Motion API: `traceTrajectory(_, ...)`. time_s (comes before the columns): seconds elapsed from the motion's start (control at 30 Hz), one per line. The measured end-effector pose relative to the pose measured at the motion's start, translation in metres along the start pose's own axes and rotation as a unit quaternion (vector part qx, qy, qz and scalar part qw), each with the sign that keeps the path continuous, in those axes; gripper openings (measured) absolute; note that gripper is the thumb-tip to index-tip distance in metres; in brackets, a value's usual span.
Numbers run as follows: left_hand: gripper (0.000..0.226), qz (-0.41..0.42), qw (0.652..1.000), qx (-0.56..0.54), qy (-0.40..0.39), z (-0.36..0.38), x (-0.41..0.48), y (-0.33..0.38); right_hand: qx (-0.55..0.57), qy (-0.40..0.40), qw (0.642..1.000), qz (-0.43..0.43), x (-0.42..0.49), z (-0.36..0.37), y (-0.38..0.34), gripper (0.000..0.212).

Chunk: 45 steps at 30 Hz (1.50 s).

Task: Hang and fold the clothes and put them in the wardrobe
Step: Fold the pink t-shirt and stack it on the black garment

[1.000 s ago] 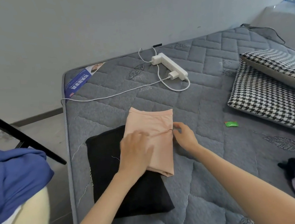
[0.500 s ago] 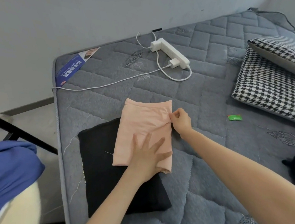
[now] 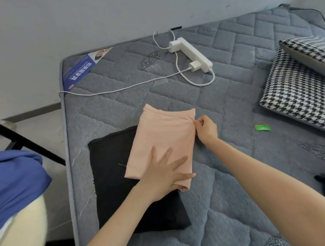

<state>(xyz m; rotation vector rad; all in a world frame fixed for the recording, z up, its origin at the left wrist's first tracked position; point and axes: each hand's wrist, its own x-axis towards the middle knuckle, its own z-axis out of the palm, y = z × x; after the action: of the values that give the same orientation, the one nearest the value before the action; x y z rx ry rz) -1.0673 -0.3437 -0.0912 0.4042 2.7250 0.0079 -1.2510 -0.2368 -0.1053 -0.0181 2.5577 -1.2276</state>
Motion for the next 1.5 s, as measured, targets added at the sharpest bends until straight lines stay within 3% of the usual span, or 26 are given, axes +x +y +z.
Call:
traceTrajectory(0.07,0.064,-0.002,0.999,-0.034,0.000,0.002,0.002,-0.002,0.026,-0.006,1.000,0.014,-0.004,-0.004,0.002,0.016)
traceTrajectory(0.13,0.078,-0.019,0.996,-0.087,0.008,-0.001,0.000,-0.007,0.035,-0.018,0.999,0.024,-0.007,-0.006,0.003,0.024)
traceTrajectory(0.23,0.066,-0.063,0.983,-0.165,0.045,-0.003,-0.005,-0.012,0.082,-0.039,0.995,0.046,-0.018,-0.005,0.007,0.032)
traceTrajectory(0.3,0.055,-0.102,0.963,-0.212,0.133,-0.005,-0.007,-0.014,0.084,-0.043,0.994,0.050,-0.029,0.000,0.012,0.030)
traceTrajectory(0.33,0.051,-0.129,0.953,-0.181,0.207,-0.004,-0.007,-0.018,0.078,-0.043,0.995,0.048,-0.036,0.003,0.014,0.031)
traceTrajectory(0.4,0.048,-0.221,0.928,-0.129,0.270,-0.003,-0.006,-0.027,0.079,-0.049,0.995,0.045,-0.053,0.010,0.012,0.033)
traceTrajectory(0.53,0.059,-0.404,0.833,-0.306,0.224,-0.004,-0.006,-0.037,0.071,-0.060,0.994,0.052,-0.072,0.028,0.007,0.055)
traceTrajectory(0.6,0.061,-0.400,0.796,-0.369,0.266,-0.006,-0.005,-0.041,0.069,-0.048,0.995,0.057,-0.074,0.032,0.005,0.058)
traceTrajectory(0.67,0.053,-0.393,0.781,-0.394,0.283,-0.011,-0.002,-0.045,0.082,-0.045,0.994,0.057,-0.073,0.035,0.004,0.059)
traceTrajectory(0.83,0.050,-0.425,0.742,-0.478,0.201,-0.035,0.001,-0.055,0.122,-0.052,0.990,0.047,-0.071,0.035,0.003,0.060)
traceTrajectory(1.0,0.058,-0.441,0.666,-0.571,0.190,-0.039,0.003,-0.056,0.164,-0.058,0.985,-0.017,-0.071,0.013,-0.006,0.054)
traceTrajectory(1.17,0.066,-0.386,0.513,-0.743,0.191,-0.041,-0.008,-0.054,0.205,-0.093,0.972,-0.066,-0.076,-0.008,-0.023,0.053)
traceTrajectory(1.33,0.053,-0.353,0.513,-0.733,0.276,-0.044,-0.041,-0.047,0.227,-0.133,0.960,-0.098,-0.094,-0.008,-0.048,0.051)
traceTrajectory(1.5,0.021,-0.357,0.492,-0.712,0.351,-0.043,-0.090,-0.046,0.215,-0.180,0.951,-0.131,-0.121,0.015,-0.076,0.053)
